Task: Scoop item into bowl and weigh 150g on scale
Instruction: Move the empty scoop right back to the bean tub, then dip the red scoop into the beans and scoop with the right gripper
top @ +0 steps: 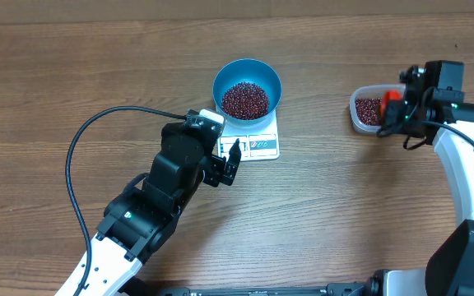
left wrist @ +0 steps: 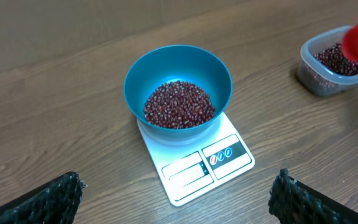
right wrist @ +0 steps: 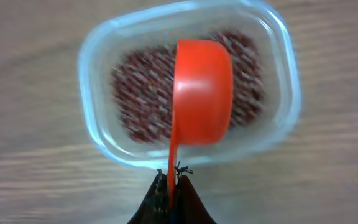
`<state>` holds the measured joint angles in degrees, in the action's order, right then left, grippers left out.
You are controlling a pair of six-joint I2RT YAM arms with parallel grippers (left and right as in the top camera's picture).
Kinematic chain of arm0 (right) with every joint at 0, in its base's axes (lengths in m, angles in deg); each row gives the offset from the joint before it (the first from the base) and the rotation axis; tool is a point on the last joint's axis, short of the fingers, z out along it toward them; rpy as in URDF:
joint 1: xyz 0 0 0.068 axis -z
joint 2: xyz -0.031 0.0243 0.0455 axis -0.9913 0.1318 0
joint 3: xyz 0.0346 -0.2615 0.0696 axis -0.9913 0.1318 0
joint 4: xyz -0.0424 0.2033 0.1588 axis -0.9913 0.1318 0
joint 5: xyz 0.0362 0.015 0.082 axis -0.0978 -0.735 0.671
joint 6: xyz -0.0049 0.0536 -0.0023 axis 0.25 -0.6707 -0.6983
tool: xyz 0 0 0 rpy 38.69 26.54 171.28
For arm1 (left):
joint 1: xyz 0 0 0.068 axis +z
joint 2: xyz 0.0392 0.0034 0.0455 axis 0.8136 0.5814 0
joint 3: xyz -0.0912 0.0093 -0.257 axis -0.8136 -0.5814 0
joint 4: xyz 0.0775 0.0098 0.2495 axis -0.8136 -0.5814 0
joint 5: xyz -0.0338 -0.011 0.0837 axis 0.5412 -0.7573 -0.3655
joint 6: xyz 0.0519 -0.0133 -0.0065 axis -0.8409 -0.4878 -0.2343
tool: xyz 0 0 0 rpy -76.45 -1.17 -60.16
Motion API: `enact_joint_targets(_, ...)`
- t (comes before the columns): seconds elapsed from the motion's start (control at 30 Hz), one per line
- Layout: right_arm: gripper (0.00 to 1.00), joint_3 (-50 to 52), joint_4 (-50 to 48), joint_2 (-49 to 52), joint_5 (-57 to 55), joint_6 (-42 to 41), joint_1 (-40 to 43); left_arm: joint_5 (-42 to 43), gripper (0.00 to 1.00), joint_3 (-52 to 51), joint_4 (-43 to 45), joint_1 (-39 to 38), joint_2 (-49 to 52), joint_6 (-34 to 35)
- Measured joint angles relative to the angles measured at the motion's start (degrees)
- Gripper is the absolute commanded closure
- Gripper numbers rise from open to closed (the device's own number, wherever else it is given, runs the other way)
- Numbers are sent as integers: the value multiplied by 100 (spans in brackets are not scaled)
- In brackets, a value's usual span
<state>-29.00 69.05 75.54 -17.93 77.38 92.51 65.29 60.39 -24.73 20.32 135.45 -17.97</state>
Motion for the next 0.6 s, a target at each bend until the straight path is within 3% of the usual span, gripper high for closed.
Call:
enact_joint_targets(0.2, 96, 0, 280, 0, -387, 328, 0, 0, 0, 0, 35, 0, 0, 0)
enact_joint_targets(0.6, 96, 457, -468, 2, -507, 494, 0, 0, 1, 0, 39, 0, 0, 0)
